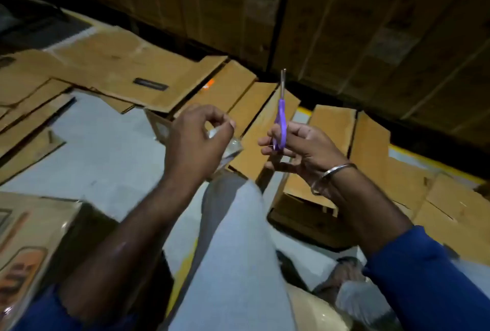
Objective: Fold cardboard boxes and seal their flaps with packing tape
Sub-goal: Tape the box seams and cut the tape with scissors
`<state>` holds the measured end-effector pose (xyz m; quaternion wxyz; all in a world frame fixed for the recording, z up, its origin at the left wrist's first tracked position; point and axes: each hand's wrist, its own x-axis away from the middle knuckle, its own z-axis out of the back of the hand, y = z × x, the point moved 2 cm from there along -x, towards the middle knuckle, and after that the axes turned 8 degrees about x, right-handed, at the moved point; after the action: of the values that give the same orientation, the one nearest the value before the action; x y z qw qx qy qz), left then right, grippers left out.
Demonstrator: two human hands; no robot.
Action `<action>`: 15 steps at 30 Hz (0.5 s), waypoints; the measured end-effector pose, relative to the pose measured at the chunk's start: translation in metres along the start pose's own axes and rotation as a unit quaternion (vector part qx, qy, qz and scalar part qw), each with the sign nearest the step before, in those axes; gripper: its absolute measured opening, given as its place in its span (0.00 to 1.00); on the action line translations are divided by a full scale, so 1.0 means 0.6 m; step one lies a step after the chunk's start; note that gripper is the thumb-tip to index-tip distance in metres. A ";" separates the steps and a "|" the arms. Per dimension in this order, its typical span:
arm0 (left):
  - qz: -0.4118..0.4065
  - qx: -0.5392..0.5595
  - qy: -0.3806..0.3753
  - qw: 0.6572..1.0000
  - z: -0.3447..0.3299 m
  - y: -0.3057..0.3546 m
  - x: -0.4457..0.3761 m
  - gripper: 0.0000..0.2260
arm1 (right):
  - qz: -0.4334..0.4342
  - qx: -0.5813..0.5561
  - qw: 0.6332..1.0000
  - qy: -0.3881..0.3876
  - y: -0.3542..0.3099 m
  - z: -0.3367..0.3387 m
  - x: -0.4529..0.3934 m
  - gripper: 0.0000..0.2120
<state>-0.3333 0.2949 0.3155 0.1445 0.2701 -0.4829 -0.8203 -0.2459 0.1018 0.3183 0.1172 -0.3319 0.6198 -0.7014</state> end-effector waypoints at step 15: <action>0.056 0.140 -0.083 0.985 -0.512 0.035 0.046 0.02 | 0.113 0.168 0.911 0.358 0.168 0.369 0.008 0.22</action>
<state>-0.1770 0.0513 0.2062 0.1108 0.1914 -0.6176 -0.7547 -0.1389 -0.0969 0.2271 0.0200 0.0386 0.5264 -0.8491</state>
